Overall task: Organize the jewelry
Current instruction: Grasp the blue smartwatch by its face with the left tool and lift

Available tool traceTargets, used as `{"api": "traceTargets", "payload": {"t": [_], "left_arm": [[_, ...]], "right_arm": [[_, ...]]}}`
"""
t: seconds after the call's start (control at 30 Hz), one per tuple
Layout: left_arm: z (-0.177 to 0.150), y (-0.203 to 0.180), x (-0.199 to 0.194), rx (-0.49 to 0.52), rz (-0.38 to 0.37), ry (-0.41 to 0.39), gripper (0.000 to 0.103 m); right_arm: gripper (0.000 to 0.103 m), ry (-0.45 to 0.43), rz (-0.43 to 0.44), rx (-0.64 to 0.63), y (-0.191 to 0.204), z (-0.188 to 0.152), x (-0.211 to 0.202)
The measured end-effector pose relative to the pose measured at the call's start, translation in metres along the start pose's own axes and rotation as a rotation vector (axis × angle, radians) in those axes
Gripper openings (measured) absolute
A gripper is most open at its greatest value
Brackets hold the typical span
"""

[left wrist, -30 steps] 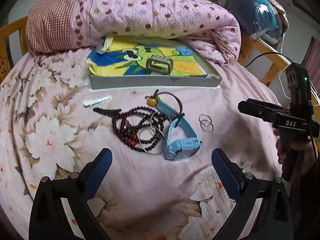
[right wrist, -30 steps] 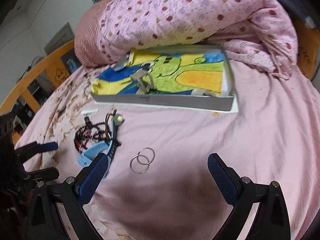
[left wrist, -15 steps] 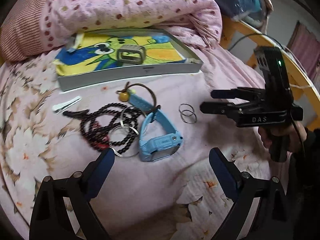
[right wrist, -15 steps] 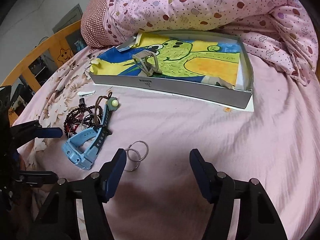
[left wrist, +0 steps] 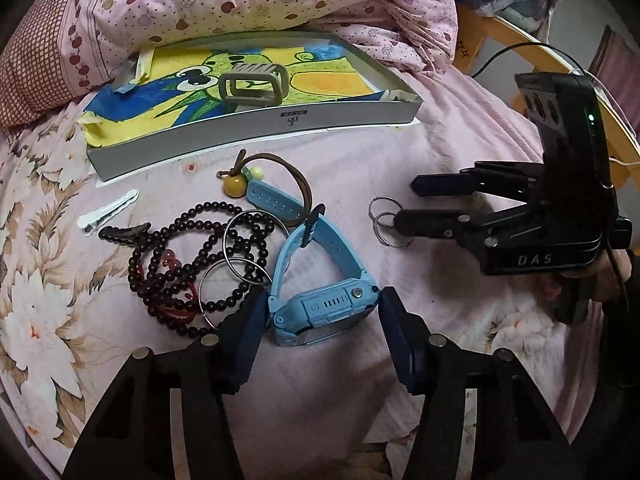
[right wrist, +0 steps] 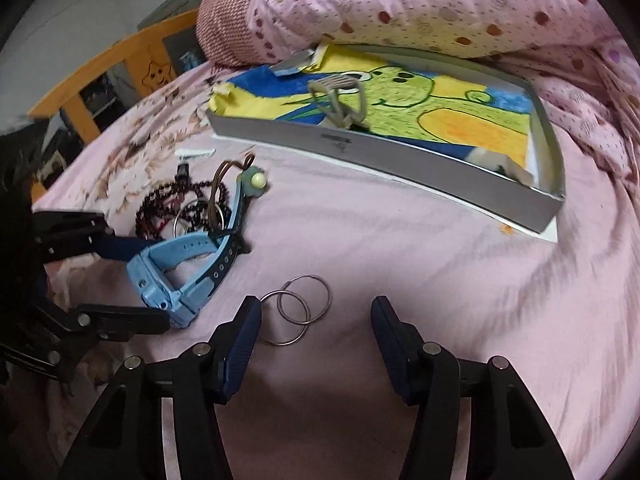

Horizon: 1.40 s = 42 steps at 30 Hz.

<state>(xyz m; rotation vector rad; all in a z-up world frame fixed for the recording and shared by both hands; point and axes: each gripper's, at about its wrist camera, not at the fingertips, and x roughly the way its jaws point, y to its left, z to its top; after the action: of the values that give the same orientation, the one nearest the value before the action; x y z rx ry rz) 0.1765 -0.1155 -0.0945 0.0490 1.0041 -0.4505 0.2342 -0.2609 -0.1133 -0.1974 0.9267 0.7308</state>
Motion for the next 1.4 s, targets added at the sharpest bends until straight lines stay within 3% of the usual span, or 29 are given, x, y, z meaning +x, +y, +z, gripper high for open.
{"api": "traceTargets", "payload": {"t": [0.1, 0.23, 0.43, 0.6, 0.77, 0.93, 1.2, 1.4], "left_arm": [[0.000, -0.003, 0.000, 0.012, 0.009, -0.002, 0.051], [0.000, -0.003, 0.000, 0.010, 0.014, -0.005, 0.050], [-0.004, -0.005, -0.006, 0.011, 0.008, -0.004, 0.050], [-0.007, -0.013, -0.018, 0.015, -0.014, -0.015, 0.049], [-0.005, -0.024, -0.028, 0.020, -0.037, -0.039, 0.049], [0.005, -0.032, -0.039, 0.012, -0.043, -0.086, 0.049], [0.050, -0.039, -0.055, 0.030, -0.009, -0.208, 0.049], [0.103, -0.027, -0.032, 0.031, 0.031, -0.250, 0.049]], "right_arm": [[0.053, 0.002, -0.022, -0.037, 0.006, -0.001, 0.002], [0.026, 0.011, -0.019, -0.058, 0.010, -0.002, 0.001], [0.026, 0.017, -0.010, -0.048, 0.010, -0.001, -0.006], [0.026, -0.038, -0.024, -0.024, 0.006, 0.003, -0.027], [0.026, -0.113, -0.051, 0.019, -0.005, 0.008, -0.046], [0.026, -0.254, -0.084, 0.077, -0.019, 0.015, -0.070], [0.026, -0.482, -0.184, 0.150, -0.050, 0.039, -0.091], [0.026, -0.500, -0.221, 0.245, -0.090, 0.051, -0.074]]}}
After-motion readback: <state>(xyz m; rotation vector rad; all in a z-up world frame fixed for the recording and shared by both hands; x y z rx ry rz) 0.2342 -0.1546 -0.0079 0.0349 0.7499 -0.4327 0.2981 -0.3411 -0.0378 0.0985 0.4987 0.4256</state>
